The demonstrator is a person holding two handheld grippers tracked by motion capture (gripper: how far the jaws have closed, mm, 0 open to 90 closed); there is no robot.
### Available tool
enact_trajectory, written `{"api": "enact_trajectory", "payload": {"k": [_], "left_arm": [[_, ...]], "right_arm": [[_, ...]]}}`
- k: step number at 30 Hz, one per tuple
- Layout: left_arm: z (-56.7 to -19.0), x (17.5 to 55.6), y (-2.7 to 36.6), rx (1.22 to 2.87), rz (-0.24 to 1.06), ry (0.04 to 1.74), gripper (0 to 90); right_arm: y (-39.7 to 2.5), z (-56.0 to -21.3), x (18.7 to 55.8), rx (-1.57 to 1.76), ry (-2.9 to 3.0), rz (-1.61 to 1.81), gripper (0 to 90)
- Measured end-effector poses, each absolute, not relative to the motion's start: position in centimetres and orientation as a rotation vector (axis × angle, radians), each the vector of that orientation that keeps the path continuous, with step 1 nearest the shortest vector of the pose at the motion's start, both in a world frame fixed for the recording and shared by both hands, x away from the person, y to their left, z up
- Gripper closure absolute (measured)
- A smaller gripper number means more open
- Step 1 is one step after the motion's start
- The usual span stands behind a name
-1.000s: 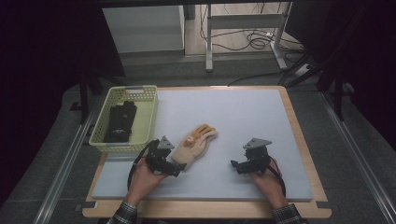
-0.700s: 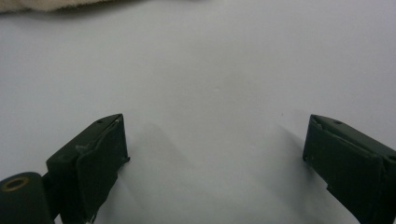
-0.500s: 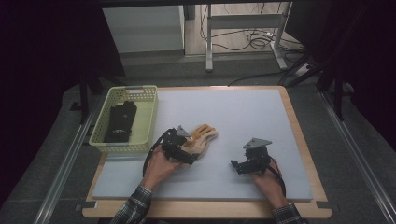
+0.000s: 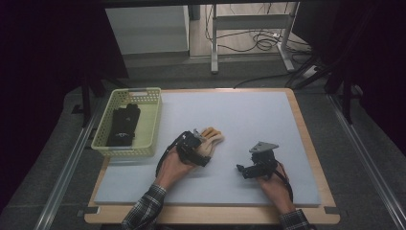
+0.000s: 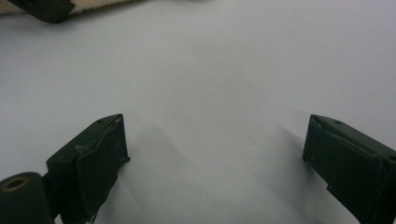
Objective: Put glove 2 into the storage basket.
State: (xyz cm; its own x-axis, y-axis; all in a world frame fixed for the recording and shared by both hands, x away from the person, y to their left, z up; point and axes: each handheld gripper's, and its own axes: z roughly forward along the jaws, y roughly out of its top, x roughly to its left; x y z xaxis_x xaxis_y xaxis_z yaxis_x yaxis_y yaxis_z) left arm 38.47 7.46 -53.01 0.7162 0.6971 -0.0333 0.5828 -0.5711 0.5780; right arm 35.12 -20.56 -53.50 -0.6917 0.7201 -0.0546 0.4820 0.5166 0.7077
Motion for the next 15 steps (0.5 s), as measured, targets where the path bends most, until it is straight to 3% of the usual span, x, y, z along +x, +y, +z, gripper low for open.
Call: {"api": "enact_trajectory", "payload": {"k": [3,9,15], "left_arm": [[-52.66,38.16,7.48,2.353,0.264,0.964,21.2],[-52.3,37.88,7.58,2.344,0.259,0.963,53.5],[-52.15,38.01,7.89,2.33,0.255,0.982,62.1]], "right_arm": [[-20.57,-53.5,35.12,0.999,2.42,0.973,6.1],[-20.56,-53.5,35.11,0.999,2.42,0.972,6.1],[-20.56,-53.5,35.11,0.999,2.42,0.972,6.1]]}}
